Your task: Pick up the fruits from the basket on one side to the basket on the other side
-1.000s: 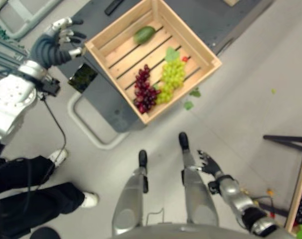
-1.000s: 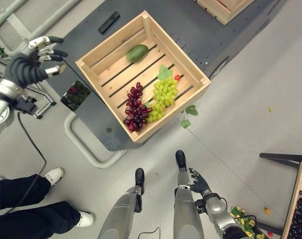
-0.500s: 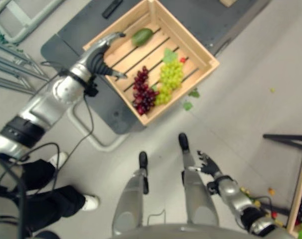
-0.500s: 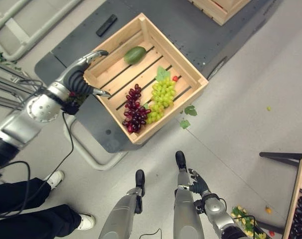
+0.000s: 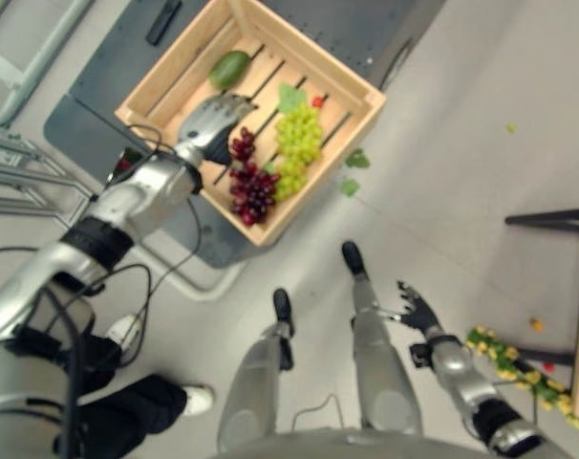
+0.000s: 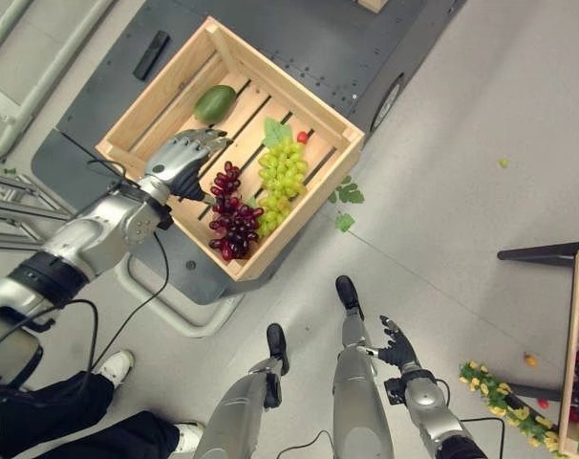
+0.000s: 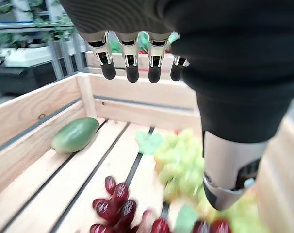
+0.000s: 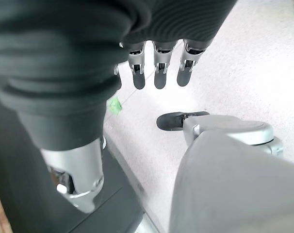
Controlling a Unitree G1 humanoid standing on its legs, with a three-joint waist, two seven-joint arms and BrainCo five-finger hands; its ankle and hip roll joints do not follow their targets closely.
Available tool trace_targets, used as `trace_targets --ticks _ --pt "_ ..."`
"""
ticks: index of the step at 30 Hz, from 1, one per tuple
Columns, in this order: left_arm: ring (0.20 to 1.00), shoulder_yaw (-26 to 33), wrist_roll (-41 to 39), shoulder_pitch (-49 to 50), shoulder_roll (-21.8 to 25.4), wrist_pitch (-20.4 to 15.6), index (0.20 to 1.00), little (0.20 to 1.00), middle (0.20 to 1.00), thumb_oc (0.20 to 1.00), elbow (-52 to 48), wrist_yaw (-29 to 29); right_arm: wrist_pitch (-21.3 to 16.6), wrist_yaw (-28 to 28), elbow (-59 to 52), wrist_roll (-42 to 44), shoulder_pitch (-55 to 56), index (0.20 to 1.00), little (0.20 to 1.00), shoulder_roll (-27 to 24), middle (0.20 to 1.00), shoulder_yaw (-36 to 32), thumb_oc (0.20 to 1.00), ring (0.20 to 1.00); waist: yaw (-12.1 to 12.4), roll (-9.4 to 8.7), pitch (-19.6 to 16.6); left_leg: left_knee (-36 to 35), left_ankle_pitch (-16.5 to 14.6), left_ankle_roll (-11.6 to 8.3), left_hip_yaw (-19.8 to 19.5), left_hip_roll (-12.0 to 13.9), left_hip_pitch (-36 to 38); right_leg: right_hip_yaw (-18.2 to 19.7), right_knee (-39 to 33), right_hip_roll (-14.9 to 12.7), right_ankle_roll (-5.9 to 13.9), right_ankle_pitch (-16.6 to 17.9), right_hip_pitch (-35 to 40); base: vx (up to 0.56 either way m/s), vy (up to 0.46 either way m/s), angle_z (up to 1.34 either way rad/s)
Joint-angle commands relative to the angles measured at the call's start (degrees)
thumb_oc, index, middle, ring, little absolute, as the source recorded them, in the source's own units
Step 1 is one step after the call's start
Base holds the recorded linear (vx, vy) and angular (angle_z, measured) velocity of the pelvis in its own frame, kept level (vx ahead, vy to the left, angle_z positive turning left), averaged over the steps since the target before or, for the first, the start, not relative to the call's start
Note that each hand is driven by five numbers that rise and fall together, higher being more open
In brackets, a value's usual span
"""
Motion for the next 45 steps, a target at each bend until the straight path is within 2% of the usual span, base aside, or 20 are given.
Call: trace_targets --ticks 1,6,11,19,23,28,32,36,40,45 --pt "1.0 -0.3 6.2 -7.8 2.5 1.3 1.0 1.0 1.0 1.0 4.9 2.9 -2.7 -1.3 -4.4 -0.2 1.2 1.0 1.0 -4.0 1.0 -1.6 1.0 1.0 -1.9 2.37 1.3 -2.5 4.5 0.29 0.5 -0.3 -4.3 -0.2 3.2 1.0 3.15 -9.0 2.4 0.0 0.071 -0.2" --pt "1.0 -4.4 11.1 -10.7 0.0 2.4 1.0 1.0 1.0 1.0 10.5 2.9 -3.3 -2.6 -4.6 0.2 0.4 1.0 1.0 -4.5 1.0 -2.4 1.0 1.0 -3.1 3.28 2.3 -1.2 3.1 0.65 2.0 -0.4 -4.7 0.8 3.5 1.0 3.47 -8.9 1.7 0.01 0.059 -0.17" --pt "1.0 -8.5 16.1 -11.3 -0.9 1.8 1.0 1.0 1.0 1.0 13.9 1.7 -3.8 -3.6 -4.4 1.2 0.3 1.0 1.0 -4.7 1.0 -3.6 1.0 1.0 -4.3 4.26 2.9 -0.7 2.4 0.81 3.6 -0.3 -4.9 2.4 3.8 1.1 3.91 -8.6 0.9 0.02 0.056 -0.16" --pt "1.0 -10.8 19.1 -9.7 -1.5 1.6 1.0 1.0 1.0 1.0 18.2 1.0 -4.2 -4.7 -4.6 2.0 -0.3 1.0 1.0 -5.1 1.0 -4.5 1.0 1.0 -5.7 5.31 3.4 -0.4 1.7 0.97 5.4 -0.2 -4.8 3.7 4.3 1.4 4.21 -8.5 0.1 0.03 0.047 -0.18" --pt "1.0 -11.0 20.1 -8.9 -3.4 2.1 1.0 1.0 1.0 1.0 22.3 0.4 -4.4 -5.4 -4.7 2.5 -1.0 1.0 1.0 -5.4 1.0 -4.8 1.0 1.0 -6.6 5.46 3.9 -0.2 1.4 0.98 6.2 0.0 -5.0 4.3 4.5 1.7 4.34 -8.4 -0.6 0.03 0.037 -0.14" --pt "1.0 -6.0 16.0 -8.2 -5.4 4.0 1.0 1.0 1.0 1.0 24.9 2.4 -4.6 -6.5 -4.2 2.3 -1.0 1.0 1.0 -4.8 1.0 -5.1 1.0 1.0 -6.9 5.45 3.8 0.0 1.4 0.83 7.0 0.3 -5.2 4.6 4.5 1.8 4.32 -8.3 -0.9 0.02 0.002 -0.14" --pt "1.0 -6.2 16.9 -8.1 -6.0 4.5 1.0 1.0 1.0 1.0 25.9 2.9 -4.9 -6.8 -3.8 2.4 -1.3 1.0 1.0 -4.4 1.0 -4.4 1.0 1.0 -7.0 5.03 3.4 0.1 1.4 0.64 7.0 0.6 -5.7 4.5 4.5 2.0 4.21 -8.3 -1.1 0.01 -0.015 -0.06" --pt "1.0 -6.1 17.1 -8.7 -5.8 5.1 1.0 1.0 1.0 1.0 25.5 4.2 -5.1 -7.0 -4.2 2.6 -1.2 1.0 1.0 -4.2 1.0 -3.8 1.0 1.0 -7.0 4.73 3.3 0.0 1.5 0.5 7.0 0.6 -6.1 4.5 4.4 2.2 4.17 -8.1 -1.4 0.0 0.0 0.0" --pt "1.0 -7.8 18.6 -8.4 -4.4 4.3 1.0 1.0 1.0 1.0 24.5 2.8 -5.2 -7.1 -5.1 2.8 -1.0 1.0 1.0 -4.2 1.0 -4.0 1.0 1.0 -6.8 4.88 3.6 0.1 1.5 0.42 7.2 0.5 -6.7 4.4 4.3 2.1 4.23 -8.0 -2.0 0.02 0.003 0.0" --pt "1.0 -6.8 16.1 -7.9 1.3 2.3 1.0 1.0 1.0 1.0 15.1 2.7 -5.1 -7.6 -4.9 2.0 -0.8 1.0 1.0 -4.0 1.0 -4.9 1.0 1.0 -5.7 6.13 3.6 0.2 1.5 0.5 7.0 0.4 -6.8 4.2 4.3 1.9 4.11 -8.1 -2.0 0.0 0.0 0.0"
